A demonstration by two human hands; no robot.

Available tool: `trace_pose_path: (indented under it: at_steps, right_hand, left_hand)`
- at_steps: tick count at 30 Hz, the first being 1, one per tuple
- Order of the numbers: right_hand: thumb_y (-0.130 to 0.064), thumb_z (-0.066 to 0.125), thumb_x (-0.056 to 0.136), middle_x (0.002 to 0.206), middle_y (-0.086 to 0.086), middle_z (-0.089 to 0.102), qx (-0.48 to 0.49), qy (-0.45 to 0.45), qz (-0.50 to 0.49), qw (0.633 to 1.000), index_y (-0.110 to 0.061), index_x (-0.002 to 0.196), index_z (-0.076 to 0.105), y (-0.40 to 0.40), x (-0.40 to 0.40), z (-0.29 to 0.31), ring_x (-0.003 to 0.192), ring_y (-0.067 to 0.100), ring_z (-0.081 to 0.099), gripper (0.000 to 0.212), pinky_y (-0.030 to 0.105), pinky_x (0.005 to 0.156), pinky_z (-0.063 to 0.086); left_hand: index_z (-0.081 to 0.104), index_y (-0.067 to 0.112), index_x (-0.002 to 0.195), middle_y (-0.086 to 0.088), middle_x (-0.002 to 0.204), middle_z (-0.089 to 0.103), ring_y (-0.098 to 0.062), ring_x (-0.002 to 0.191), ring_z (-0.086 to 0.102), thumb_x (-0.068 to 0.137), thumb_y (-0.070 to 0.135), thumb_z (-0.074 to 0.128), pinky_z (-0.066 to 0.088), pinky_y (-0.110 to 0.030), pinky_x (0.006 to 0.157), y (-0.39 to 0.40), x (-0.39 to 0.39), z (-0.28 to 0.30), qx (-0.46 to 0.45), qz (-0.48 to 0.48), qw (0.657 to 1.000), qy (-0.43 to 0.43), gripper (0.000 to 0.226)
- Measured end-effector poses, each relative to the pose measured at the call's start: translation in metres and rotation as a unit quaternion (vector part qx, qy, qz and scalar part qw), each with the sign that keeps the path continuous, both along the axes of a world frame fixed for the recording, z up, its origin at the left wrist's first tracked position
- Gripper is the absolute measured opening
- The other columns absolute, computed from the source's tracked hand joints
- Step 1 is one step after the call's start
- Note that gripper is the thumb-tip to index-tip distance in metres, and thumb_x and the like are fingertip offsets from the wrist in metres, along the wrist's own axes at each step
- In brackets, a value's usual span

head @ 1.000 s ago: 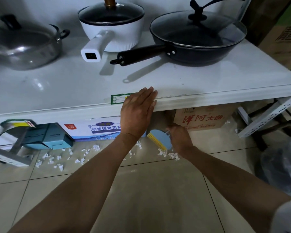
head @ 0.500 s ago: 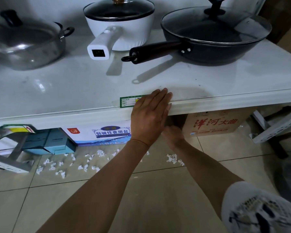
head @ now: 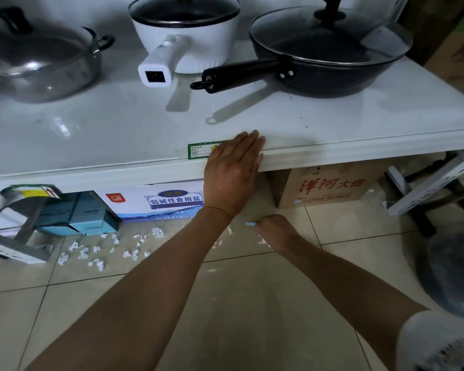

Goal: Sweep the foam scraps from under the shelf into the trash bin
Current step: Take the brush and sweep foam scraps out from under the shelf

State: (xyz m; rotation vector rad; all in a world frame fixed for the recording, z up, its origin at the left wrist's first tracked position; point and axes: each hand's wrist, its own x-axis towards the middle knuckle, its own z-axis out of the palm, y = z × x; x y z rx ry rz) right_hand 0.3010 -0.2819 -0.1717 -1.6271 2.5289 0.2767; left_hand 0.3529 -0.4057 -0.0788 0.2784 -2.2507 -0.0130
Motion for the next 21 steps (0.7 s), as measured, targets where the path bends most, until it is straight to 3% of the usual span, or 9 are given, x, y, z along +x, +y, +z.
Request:
trace_pose_path:
  at_steps: [2, 4, 6, 8, 9, 10, 12, 13, 21]
  right_hand:
    - [-0.02, 0.077, 0.07, 0.075, 0.007, 0.075, 0.039, -0.002, -0.019, 0.999, -0.009, 0.084, 0.075, 0.002, 0.002, 0.018, 0.069, 0.018, 0.072, 0.018, 0.023, 0.062, 0.053]
    - [-0.009, 0.053, 0.089, 0.103, 0.011, 0.072, 0.031, 0.003, -0.059, 0.998, -0.005, 0.11, 0.065, 0.003, -0.003, 0.028, 0.094, 0.027, 0.069, 0.024, 0.034, 0.08, 0.052]
    - [-0.007, 0.065, 0.08, 0.093, 0.013, 0.073, 0.025, 0.014, -0.068, 0.997, -0.004, 0.099, 0.068, 0.002, 0.001, 0.044, 0.085, 0.027, 0.071, 0.019, 0.031, 0.073, 0.053]
    - [-0.009, 0.09, 0.039, 0.055, 0.01, 0.068, -0.008, 0.026, -0.078, 0.997, -0.006, 0.062, 0.069, -0.001, 0.008, 0.058, 0.047, 0.021, 0.066, 0.031, 0.02, 0.045, 0.049]
    - [-0.008, 0.092, 0.029, 0.047, 0.009, 0.064, -0.048, 0.044, -0.1, 0.993, -0.007, 0.055, 0.066, -0.001, 0.011, 0.062, 0.039, 0.02, 0.063, 0.037, 0.017, 0.039, 0.045]
    - [-0.006, 0.09, 0.04, 0.055, 0.012, 0.068, -0.051, 0.019, -0.124, 0.991, -0.005, 0.063, 0.068, -0.004, 0.014, 0.064, 0.048, 0.022, 0.067, 0.033, 0.021, 0.044, 0.049]
    - [-0.003, 0.068, 0.078, 0.095, 0.017, 0.072, -0.075, -0.022, -0.156, 0.985, -0.001, 0.097, 0.065, -0.013, 0.022, 0.058, 0.086, 0.028, 0.07, 0.02, 0.033, 0.072, 0.055]
    - [-0.002, 0.061, 0.084, 0.104, 0.017, 0.07, -0.094, -0.055, -0.174, 0.979, -0.002, 0.104, 0.062, -0.017, 0.028, 0.054, 0.095, 0.029, 0.068, 0.02, 0.035, 0.08, 0.055]
    - [0.004, 0.059, 0.077, 0.077, 0.016, 0.071, -0.24, -0.281, -0.24, 0.898, -0.007, 0.074, 0.055, -0.083, 0.092, 0.036, 0.067, 0.029, 0.068, 0.012, 0.046, 0.062, 0.06]
  left_hand:
    - [0.065, 0.018, 0.125, 0.002, 0.13, 0.066, -0.017, 0.123, 0.061, 0.098, 0.024, 0.05, 0.048, -0.034, 0.099, 0.001, 0.002, 0.002, 0.0, -0.002, 1.0, -0.02, 0.031]
    - [0.065, 0.017, 0.125, 0.0, 0.131, 0.066, -0.018, 0.123, 0.061, 0.097, 0.022, 0.051, 0.048, -0.035, 0.1, 0.001, 0.005, 0.005, 0.002, -0.002, 0.999, -0.038, 0.032]
    - [0.064, 0.015, 0.126, -0.001, 0.132, 0.065, -0.019, 0.124, 0.06, 0.096, 0.022, 0.049, 0.048, -0.035, 0.102, 0.002, 0.008, 0.009, 0.009, -0.003, 0.998, -0.063, 0.034]
    - [0.061, 0.014, 0.129, -0.004, 0.137, 0.061, -0.021, 0.127, 0.058, 0.096, 0.023, 0.045, 0.047, -0.037, 0.105, 0.003, 0.014, 0.017, 0.016, -0.017, 0.995, -0.092, 0.038]
    - [0.058, 0.012, 0.131, -0.005, 0.141, 0.057, -0.022, 0.13, 0.055, 0.096, 0.024, 0.042, 0.045, -0.038, 0.107, 0.003, 0.017, 0.02, 0.024, -0.032, 0.994, -0.105, 0.04]
    - [0.056, 0.011, 0.134, -0.007, 0.144, 0.053, -0.023, 0.132, 0.053, 0.096, 0.025, 0.04, 0.043, -0.039, 0.11, 0.002, 0.023, 0.024, 0.033, -0.048, 0.992, -0.114, 0.043]
    - [0.05, 0.01, 0.138, -0.008, 0.15, 0.046, -0.024, 0.137, 0.047, 0.098, 0.024, 0.039, 0.037, -0.04, 0.116, -0.004, 0.042, 0.029, 0.047, -0.074, 0.989, -0.122, 0.044]
    - [0.048, 0.01, 0.139, -0.008, 0.151, 0.044, -0.024, 0.138, 0.045, 0.098, 0.024, 0.04, 0.035, -0.039, 0.118, -0.009, 0.053, 0.029, 0.055, -0.081, 0.988, -0.12, 0.045]
    - [0.044, 0.011, 0.143, -0.004, 0.154, 0.04, -0.018, 0.142, 0.039, 0.101, 0.024, 0.042, 0.025, -0.032, 0.122, -0.092, 0.17, 0.034, 0.123, 0.001, 0.988, -0.091, 0.044]
